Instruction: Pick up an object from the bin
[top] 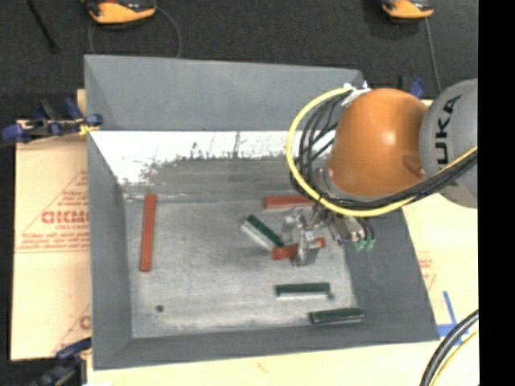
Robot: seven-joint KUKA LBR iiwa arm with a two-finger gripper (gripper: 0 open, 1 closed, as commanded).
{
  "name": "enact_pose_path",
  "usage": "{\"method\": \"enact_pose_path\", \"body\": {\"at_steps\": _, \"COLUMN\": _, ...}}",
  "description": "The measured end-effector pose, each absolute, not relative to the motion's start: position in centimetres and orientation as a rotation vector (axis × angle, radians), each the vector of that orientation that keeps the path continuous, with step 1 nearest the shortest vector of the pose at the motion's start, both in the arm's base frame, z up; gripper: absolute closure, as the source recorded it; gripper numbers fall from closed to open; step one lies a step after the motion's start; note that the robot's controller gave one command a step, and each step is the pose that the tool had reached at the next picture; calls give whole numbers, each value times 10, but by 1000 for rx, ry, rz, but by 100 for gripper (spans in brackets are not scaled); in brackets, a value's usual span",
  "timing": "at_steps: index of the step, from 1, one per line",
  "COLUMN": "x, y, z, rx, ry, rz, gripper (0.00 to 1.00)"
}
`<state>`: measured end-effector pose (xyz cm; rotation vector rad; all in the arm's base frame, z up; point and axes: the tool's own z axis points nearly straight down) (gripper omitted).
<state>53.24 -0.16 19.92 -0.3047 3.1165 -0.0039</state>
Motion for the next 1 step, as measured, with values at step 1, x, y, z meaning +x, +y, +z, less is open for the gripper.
{"method": "enact_pose_path", "body": {"at_steps": 1, "x": 517, "y": -13, "z": 311, "rx": -740, "ry": 3043, "rz": -6, "gripper": 100}}
